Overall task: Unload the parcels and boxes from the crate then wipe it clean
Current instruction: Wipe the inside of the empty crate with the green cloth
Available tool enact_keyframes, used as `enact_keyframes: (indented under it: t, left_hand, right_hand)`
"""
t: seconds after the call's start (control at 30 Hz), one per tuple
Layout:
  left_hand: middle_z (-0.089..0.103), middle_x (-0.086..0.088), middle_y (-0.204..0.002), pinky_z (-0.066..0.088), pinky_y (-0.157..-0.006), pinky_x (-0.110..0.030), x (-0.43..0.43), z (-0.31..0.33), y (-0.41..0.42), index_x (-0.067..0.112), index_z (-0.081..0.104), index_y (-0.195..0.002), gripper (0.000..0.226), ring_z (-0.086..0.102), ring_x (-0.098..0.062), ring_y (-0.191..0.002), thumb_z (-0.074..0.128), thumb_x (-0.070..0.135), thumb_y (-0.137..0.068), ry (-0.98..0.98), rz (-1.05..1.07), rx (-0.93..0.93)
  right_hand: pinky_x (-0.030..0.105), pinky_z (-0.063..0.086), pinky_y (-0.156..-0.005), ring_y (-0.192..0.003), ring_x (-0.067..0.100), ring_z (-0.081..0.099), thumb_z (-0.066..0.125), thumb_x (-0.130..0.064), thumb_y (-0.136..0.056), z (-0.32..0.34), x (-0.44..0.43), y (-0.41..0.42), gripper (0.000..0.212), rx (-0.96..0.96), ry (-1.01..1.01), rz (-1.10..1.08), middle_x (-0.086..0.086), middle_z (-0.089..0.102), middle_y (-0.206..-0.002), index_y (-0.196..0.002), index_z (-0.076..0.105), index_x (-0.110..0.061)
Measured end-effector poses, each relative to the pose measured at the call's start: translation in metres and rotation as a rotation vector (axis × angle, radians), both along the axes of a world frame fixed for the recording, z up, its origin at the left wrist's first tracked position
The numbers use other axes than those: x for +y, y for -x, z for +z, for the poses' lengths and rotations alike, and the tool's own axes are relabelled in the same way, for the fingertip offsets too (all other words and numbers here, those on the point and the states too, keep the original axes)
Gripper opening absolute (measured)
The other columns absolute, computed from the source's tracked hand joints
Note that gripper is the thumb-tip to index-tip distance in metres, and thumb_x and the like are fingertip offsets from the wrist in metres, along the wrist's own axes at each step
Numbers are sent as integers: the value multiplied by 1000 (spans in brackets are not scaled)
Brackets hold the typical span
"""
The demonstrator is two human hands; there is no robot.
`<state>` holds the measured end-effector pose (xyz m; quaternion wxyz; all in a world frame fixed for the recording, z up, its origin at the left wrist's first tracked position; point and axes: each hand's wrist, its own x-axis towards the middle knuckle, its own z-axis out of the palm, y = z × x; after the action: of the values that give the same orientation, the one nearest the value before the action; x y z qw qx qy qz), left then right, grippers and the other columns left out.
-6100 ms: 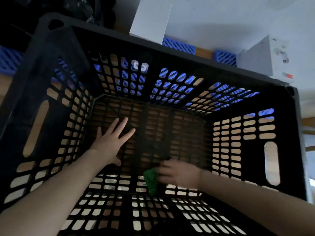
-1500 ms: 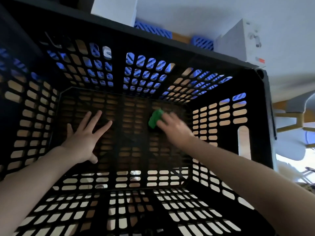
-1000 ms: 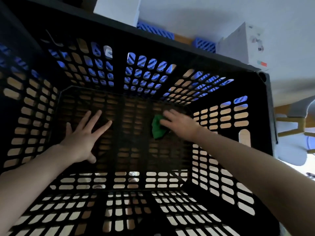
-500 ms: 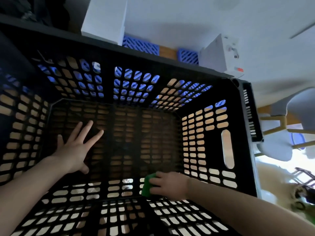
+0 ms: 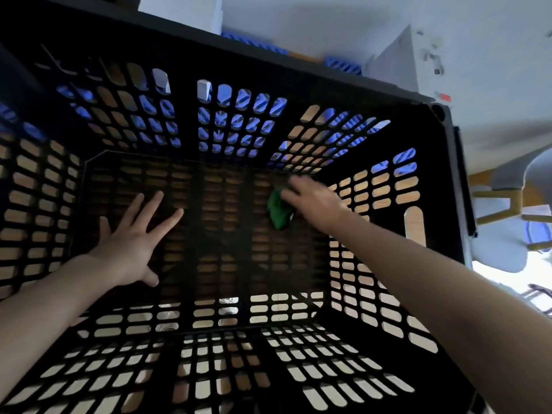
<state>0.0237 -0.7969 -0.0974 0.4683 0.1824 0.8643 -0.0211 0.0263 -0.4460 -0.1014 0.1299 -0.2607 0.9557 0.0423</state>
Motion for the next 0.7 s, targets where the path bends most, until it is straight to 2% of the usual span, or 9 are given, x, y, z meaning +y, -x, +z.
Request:
enact_keyframes:
  t: [0.13,0.2,0.27,0.37,0.5,0.6,0.7]
  left_hand:
    - [-59,10,-136,1,-113,-67,0,-1,0,46,-34,-135,142,-42,-23,-138,88,40,-64,-10,5,2]
    - [-59,11,-136,1,-113,-67,-1,-1,0,46,-34,-136,142,-42,-23,-138,88,40,-63,-9,5,3]
    - [-60,11,-135,1,-113,-67,-1,-1,-1,46,-33,-135,142,-43,-23,-137,88,40,-63,-4,3,5]
    - [-61,11,-133,2,-113,-67,-1,1,1,47,-33,-133,141,-42,-23,-137,89,40,-63,-3,0,1]
    - [-59,10,-136,4,-113,-68,-1,0,1,48,-33,-133,141,-41,-25,-139,89,42,-62,-3,-11,5]
    - [-62,10,-133,5,-113,-69,-2,-4,1,48,-33,-133,142,-42,-25,-138,89,42,-61,-3,-14,10]
    - [-63,11,-131,3,-112,-69,-2,-6,0,47,-34,-133,143,-43,-24,-137,89,42,-61,-1,-14,17]
  right_hand:
    - [49,52,-84,-118,39,48,59,2,-82,0,15,17,52,47,-104,-145,23,44,-138,-133,48,-4]
    - [49,50,-86,-122,39,41,58,-2,-83,-4,7,-7,55,3,-129,-262,19,37,-142,-136,43,-9]
    - [46,50,-84,-121,37,38,58,-6,-84,-7,-7,-42,56,-94,-127,-287,16,33,-144,-137,41,-14]
    - [41,51,-81,-122,33,38,61,-12,-84,-2,-25,-100,57,-315,-103,-121,10,32,-142,-137,40,-20]
    - [40,52,-70,-111,37,49,64,-12,-85,12,-39,-146,48,-628,-19,347,13,45,-135,-131,51,-15]
    - [40,54,-69,-111,35,50,59,-9,-89,14,-29,-118,42,-545,-70,446,14,46,-134,-130,53,-15]
    - [41,53,-80,-118,33,44,56,-10,-89,12,-12,-69,45,-329,-177,183,14,39,-139,-133,47,-16]
